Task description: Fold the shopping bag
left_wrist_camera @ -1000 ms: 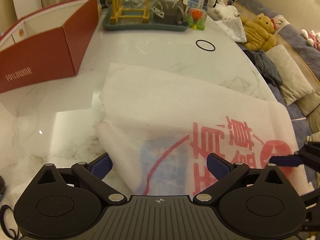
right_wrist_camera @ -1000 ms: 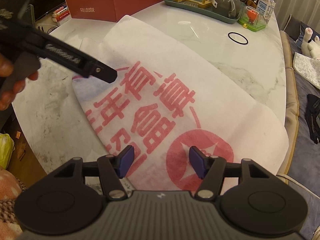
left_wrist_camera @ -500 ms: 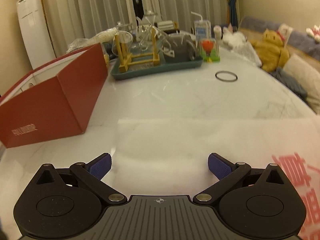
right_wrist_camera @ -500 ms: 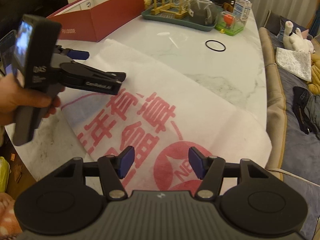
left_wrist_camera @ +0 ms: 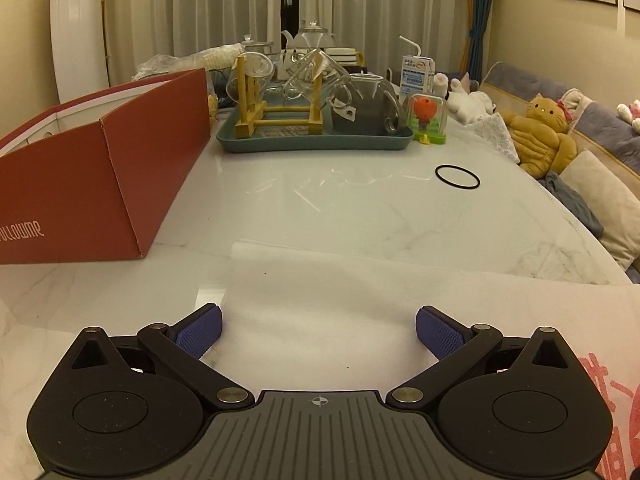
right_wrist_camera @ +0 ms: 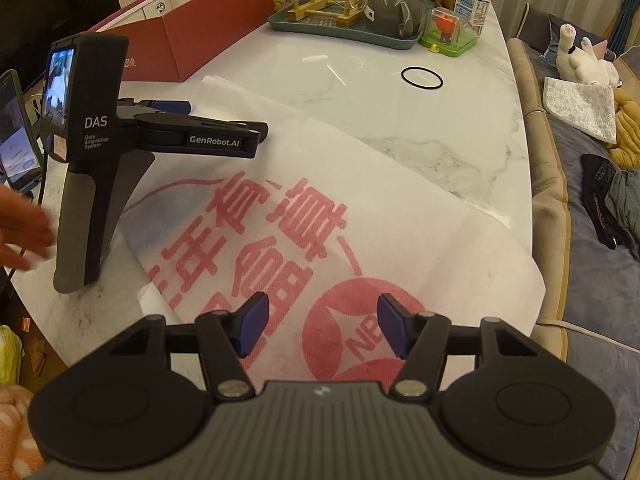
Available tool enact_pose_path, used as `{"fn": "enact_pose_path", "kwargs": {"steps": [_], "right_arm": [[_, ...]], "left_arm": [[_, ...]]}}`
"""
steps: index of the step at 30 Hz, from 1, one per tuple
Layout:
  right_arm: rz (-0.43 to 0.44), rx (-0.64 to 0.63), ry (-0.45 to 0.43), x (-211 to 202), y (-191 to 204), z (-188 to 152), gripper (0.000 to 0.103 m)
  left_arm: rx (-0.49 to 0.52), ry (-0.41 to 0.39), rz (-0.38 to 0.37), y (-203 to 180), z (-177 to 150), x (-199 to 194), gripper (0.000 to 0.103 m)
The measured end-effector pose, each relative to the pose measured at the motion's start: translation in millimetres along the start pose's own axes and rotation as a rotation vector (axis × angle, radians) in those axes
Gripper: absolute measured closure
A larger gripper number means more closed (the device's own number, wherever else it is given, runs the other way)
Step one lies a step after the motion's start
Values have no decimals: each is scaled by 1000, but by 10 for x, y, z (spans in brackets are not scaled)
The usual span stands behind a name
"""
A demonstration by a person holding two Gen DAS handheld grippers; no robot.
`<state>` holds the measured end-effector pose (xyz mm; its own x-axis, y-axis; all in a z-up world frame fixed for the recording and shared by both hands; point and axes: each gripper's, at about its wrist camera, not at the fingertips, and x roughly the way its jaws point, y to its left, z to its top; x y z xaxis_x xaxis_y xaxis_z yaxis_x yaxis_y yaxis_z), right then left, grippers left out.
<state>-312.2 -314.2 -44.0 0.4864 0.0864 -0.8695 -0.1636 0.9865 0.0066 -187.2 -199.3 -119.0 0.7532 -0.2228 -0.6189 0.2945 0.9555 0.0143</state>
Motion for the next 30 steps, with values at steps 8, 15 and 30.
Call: {"fn": "enact_pose_path", "kwargs": {"steps": [8, 15, 30], "right_arm": [[30, -46, -2, 62, 145, 136, 42], [22, -26, 3, 73, 110, 153, 42], [25, 1, -1, 88, 33, 147, 41]], "left_arm": [[-2, -2, 0, 9, -10, -9, 0], [-2, -2, 0, 9, -9, -7, 0], [-1, -2, 0, 7, -3, 0, 0]]}}
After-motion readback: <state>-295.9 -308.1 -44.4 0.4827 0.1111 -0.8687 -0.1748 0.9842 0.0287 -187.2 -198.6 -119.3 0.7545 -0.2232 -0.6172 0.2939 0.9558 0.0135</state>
